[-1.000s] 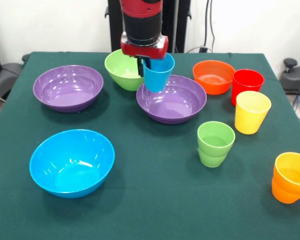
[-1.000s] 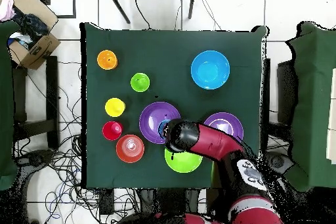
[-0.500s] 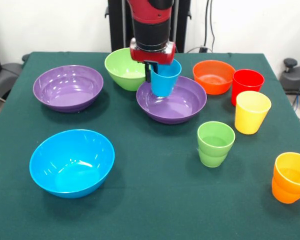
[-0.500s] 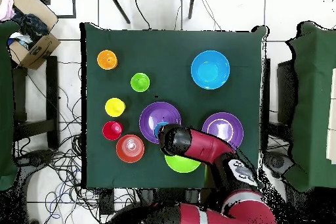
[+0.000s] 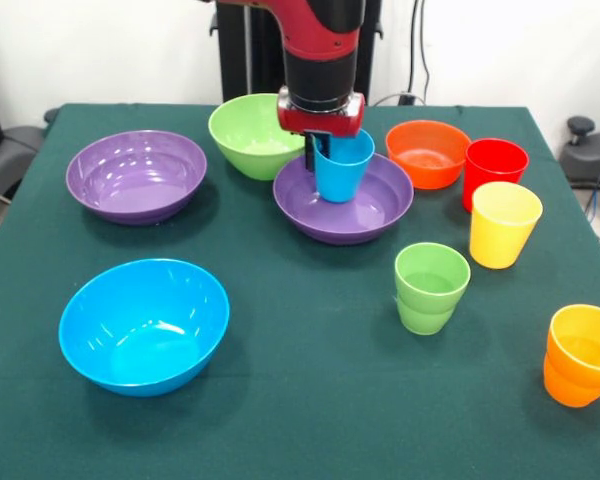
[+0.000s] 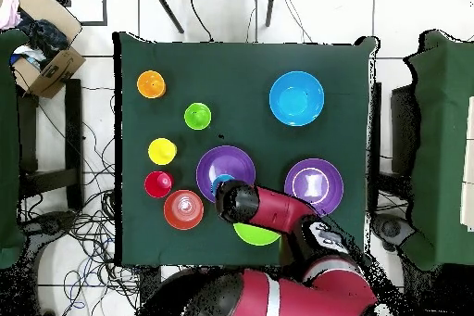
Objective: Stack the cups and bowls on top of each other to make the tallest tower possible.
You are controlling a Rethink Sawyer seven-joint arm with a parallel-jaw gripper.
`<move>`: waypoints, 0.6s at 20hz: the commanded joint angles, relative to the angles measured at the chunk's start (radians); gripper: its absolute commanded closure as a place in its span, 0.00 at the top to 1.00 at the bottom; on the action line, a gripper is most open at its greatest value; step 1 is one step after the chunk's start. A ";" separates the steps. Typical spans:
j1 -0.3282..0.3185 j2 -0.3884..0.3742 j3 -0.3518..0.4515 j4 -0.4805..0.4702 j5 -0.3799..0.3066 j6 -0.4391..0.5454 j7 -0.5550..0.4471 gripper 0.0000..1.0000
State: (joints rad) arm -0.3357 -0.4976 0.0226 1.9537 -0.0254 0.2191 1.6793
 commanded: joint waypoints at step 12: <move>0.086 0.098 0.087 -0.072 0.057 -0.060 0.203 0.00</move>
State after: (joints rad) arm -0.3001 -0.4928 0.0206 1.9509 -0.0215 0.1937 1.7001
